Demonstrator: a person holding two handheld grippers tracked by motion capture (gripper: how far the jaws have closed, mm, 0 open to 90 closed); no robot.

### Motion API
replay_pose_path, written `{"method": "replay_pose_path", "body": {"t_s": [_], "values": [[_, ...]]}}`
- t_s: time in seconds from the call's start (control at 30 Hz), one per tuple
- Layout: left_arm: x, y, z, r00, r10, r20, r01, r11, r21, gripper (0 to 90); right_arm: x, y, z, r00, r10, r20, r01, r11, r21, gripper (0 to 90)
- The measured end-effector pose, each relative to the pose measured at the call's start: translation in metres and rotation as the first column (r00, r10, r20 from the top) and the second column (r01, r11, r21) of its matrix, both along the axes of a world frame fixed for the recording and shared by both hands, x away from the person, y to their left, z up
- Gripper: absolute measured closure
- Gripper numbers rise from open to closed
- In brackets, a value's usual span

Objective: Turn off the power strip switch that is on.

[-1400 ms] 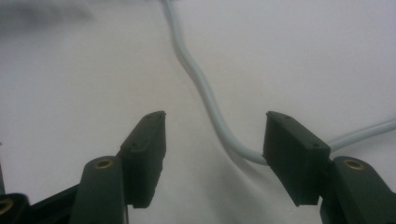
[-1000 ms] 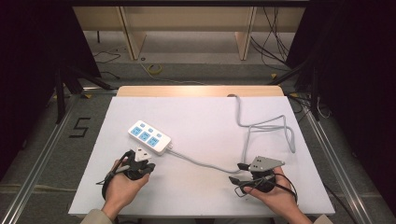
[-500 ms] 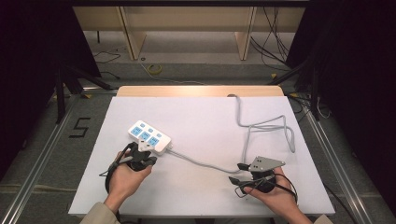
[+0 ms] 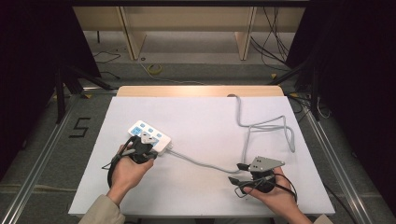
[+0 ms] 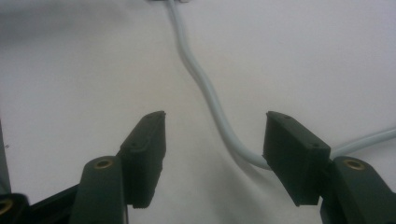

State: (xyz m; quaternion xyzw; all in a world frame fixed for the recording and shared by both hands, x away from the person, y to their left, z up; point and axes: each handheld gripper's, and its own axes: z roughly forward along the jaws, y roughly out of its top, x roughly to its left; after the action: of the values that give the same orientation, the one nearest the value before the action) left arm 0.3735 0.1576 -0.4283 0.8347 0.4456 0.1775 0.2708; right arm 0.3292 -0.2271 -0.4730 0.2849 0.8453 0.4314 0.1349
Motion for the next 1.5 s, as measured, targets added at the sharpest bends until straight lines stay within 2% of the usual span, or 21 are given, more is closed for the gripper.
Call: {"method": "replay_pose_path", "body": {"t_s": [0.63, 1.5], "values": [[0.011, -0.005, 0.008, 0.9999, -0.002, -0.014, 0.003, 0.9997, 0.024, 89.7, 0.0, 0.0, 0.001, 1.0, 0.004, 0.0, -0.004, 1.0, 0.001, 40.0], [0.021, -0.005, 0.016, 0.9997, 0.01, -0.021, -0.009, 0.9998, 0.02, 89.7, 0.0, 0.0, 0.0, 1.0, 0.007, -0.004, -0.007, 1.0, -0.002, 40.0]]}}
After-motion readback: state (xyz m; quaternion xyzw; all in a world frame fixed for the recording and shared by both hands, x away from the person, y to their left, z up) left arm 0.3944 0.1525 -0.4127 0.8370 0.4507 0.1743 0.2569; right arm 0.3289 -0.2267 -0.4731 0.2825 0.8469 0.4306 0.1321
